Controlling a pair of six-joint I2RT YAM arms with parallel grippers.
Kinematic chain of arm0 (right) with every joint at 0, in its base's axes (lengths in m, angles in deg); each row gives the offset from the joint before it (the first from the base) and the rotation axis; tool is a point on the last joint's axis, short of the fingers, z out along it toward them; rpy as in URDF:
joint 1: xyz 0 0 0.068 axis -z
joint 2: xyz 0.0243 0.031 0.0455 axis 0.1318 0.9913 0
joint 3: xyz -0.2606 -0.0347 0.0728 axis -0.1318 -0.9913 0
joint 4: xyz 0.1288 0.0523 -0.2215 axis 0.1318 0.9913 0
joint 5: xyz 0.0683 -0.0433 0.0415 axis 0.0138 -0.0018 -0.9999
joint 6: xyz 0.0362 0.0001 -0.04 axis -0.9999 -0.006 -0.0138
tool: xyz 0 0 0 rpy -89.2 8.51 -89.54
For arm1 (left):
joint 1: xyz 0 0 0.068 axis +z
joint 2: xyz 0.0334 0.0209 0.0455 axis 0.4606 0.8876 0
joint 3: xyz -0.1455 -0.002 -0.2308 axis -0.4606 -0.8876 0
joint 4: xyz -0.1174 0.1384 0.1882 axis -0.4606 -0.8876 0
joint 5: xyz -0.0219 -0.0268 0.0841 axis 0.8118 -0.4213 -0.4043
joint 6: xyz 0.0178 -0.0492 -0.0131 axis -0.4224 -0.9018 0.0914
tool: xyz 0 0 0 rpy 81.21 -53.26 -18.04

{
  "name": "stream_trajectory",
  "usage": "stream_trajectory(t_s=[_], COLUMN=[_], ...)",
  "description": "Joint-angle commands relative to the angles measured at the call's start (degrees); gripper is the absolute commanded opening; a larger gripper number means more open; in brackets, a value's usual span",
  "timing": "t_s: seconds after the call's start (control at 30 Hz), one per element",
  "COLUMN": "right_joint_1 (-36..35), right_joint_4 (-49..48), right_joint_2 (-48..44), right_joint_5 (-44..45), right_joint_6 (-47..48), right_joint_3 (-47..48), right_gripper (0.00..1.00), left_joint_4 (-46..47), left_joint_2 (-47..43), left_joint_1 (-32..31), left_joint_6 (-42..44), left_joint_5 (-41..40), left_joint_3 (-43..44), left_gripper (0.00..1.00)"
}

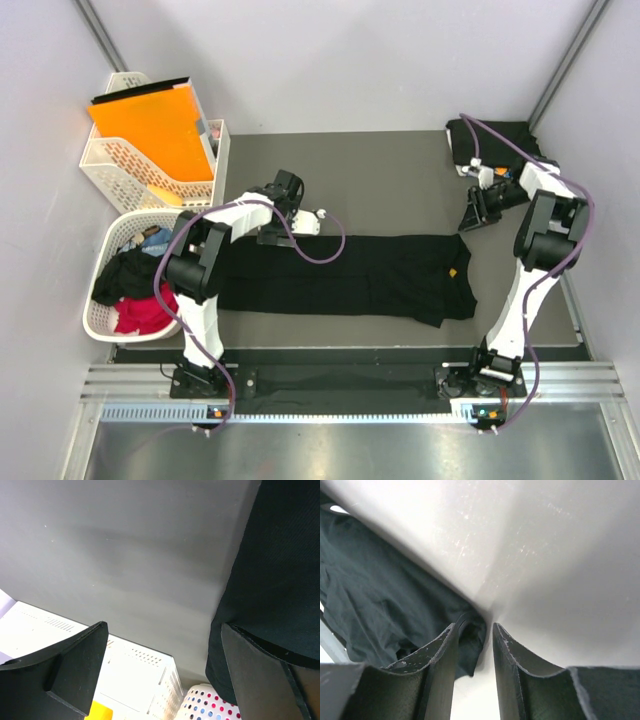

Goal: Fold and stack the t-shirts
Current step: Fold the other side of the tshirt into a rectangle

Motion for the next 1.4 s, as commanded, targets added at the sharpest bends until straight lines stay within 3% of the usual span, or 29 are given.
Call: stream_trajectory(t_s=[0.0, 0.87, 1.2, 1.37], right_joint_1=[0.6, -1.2, -2.1, -2.1], right_joint_4=[-2.4, -2.5, -3.3, -3.0], right_joint_2=[1.8, 1.6, 1.3, 0.9], right_joint_5=[-2.6, -3.2, -1.6, 0.2], right_joint_6=[-1.0, -0.9, -0.7, -0.2], right_joint_3=[2.0, -0.9, -2.4, -2.2], right_gripper=[0.34, 0.32, 0.10, 0.05], left_joint_4=[0.1, -5.3, -4.9, -4.9], left_joint_2=[0.7, 2.1, 2.7, 3.0], left_joint_1=[-0.8, -0.9, -0.9, -0.9], left_joint_6=[-1.2, -2.5, -1.8, -1.8], left_joint_5=[2.7, 6.9, 5.3, 5.2], left_joint_3=[1.2, 3.5, 2.1, 2.5], left_gripper=[0.99, 0.99, 0.99, 0.99])
